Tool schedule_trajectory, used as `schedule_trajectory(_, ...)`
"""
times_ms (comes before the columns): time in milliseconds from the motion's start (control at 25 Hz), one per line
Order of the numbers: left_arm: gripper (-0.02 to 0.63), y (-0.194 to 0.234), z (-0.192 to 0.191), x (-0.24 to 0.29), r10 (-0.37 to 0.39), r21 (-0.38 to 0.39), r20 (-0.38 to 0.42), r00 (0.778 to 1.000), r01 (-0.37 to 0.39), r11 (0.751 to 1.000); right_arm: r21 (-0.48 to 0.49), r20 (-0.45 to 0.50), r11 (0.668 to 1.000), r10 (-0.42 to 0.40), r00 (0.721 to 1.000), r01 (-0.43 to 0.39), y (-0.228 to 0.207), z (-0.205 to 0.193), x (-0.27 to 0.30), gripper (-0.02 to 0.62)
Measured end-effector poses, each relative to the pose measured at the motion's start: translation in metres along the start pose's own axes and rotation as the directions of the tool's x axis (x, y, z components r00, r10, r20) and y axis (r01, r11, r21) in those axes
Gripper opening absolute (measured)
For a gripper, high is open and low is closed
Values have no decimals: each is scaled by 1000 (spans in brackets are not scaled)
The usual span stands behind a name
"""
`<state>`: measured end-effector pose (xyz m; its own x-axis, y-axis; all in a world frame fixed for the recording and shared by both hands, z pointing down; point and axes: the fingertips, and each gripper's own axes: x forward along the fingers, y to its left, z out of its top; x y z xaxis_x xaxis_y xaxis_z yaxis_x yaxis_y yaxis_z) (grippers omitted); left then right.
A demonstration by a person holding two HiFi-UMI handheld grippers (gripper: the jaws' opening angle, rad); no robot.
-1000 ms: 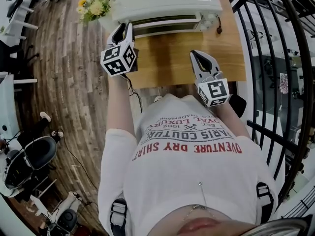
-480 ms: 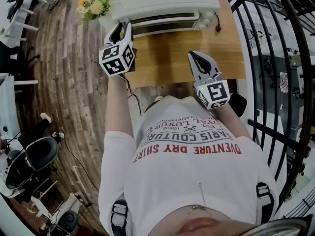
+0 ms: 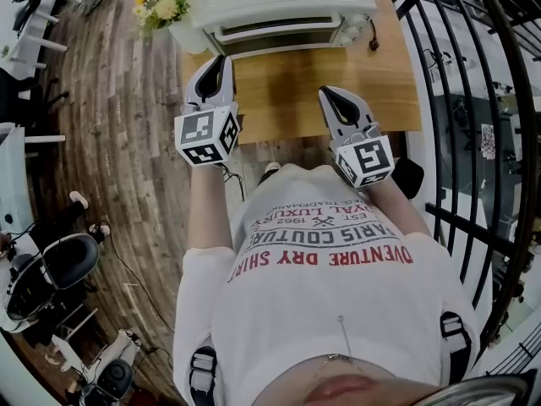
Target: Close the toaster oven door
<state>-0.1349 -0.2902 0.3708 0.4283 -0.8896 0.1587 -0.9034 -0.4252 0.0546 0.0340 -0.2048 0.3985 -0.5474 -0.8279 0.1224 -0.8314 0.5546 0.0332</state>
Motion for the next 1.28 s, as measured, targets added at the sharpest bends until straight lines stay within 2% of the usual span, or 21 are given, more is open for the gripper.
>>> schedule_trajectory(280, 12, -26, -3, -31, -40, 44, 44, 998, 38, 998, -11, 15, 1000, 26, 1000, -25, 3, 5, -4, 5)
schedule_trajectory(440, 11, -31, -7, -42, -54, 31, 48, 997, 53, 998, -29, 35, 999, 33, 999, -32, 0, 12, -6, 5)
schedule_trajectory(760, 12, -51, 12, -57, -102, 43, 91, 991, 99, 994, -49, 44, 998, 33, 998, -31, -8, 25, -9, 5)
schedule_trajectory(1160, 12, -54, 11, -54, -112, 45, 72, 991, 109, 993, -54, 32, 998, 41, 999, -39, -7, 22, -6, 5)
schedule_trajectory(1280, 12, -59, 8, -51, -141, 46, 52, 989, 139, 989, -53, 24, 998, 38, 999, -36, -10, 21, -6, 5)
